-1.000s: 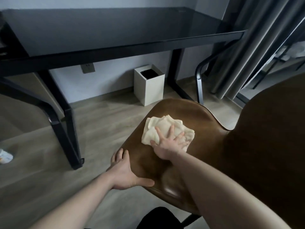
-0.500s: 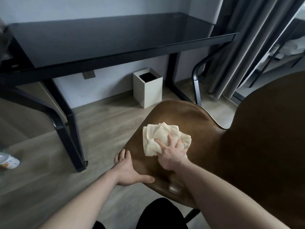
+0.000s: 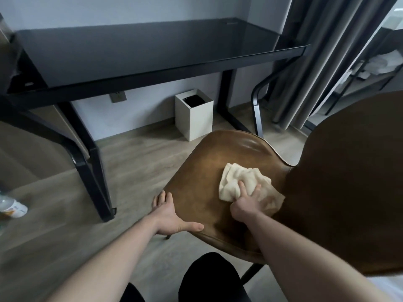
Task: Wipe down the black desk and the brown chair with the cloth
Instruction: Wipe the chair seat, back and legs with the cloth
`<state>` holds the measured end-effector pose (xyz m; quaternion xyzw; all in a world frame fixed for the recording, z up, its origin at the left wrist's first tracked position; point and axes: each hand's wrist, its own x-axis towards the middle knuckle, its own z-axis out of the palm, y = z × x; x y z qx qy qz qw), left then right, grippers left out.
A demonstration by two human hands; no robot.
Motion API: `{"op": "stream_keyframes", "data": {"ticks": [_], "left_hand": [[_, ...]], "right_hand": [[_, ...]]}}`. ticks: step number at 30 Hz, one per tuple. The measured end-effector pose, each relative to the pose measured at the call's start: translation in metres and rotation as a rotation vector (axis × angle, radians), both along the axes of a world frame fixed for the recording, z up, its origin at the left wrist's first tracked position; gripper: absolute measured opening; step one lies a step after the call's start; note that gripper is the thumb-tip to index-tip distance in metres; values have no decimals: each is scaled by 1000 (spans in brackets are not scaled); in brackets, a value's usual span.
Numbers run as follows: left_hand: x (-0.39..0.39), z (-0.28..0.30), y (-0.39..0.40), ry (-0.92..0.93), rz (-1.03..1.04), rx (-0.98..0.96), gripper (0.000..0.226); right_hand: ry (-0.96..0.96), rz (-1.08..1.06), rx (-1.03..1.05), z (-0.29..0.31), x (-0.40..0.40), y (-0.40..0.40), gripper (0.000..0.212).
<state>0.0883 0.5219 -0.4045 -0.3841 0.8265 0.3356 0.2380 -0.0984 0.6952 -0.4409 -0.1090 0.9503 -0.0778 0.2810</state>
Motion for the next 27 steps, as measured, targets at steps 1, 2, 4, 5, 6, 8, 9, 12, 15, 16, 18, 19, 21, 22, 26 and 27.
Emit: {"op": "stream_keyframes", "data": {"ticks": [1, 2, 4, 5, 6, 8, 9, 12, 15, 16, 18, 19, 21, 22, 26, 27], "left_hand": [[-1, -2, 0, 6, -7, 1, 185], [-2, -3, -1, 12, -9, 0, 185], [-3, -4, -3, 18, -6, 3, 188], [-3, -6, -4, 21, -7, 1, 189], [-3, -8, -7, 22, -10, -2, 189], [-7, -12, -10, 17, -13, 2, 189], [-9, -13, -11, 19, -14, 1, 188], [-16, -10, -12, 18, -19, 0, 186], [-18, -8, -12, 20, -19, -14, 187], [-19, -6, -11, 19, -16, -19, 187], [-17, -4, -10, 17, -17, -35, 185], [-17, -3, -9, 17, -16, -43, 185], [-15, 0, -4, 20, -16, -53, 184], [-14, 0, -3, 25, -13, -57, 183], [-9, 4, 1, 21, -10, -64, 183], [-9, 5, 2, 21, -12, -60, 184]], "right_hand": [[-1, -35, -3, -2, -16, -7, 93], [4, -54, 3, -2, -31, -14, 94], [21, -82, 30, 0, -57, -27, 95], [21, -103, 36, -1, -69, -33, 94], [27, -120, 36, -2, -77, -38, 91], [72, -95, 67, -8, -90, -42, 86], [103, -83, 71, -14, -96, -44, 84], [141, -47, 75, -14, -99, -43, 79], [130, 29, 57, -13, -84, -38, 78], [125, 78, 57, -14, -74, -35, 80], [125, 184, 60, -19, -53, -30, 83], [121, 215, 54, -23, -41, -28, 81], [84, 264, 26, -23, -12, -21, 78], [55, 288, -1, -18, 5, -17, 78], [-66, 347, -146, 10, 61, 12, 58], [-97, 321, -179, 14, 66, 18, 57]]}}
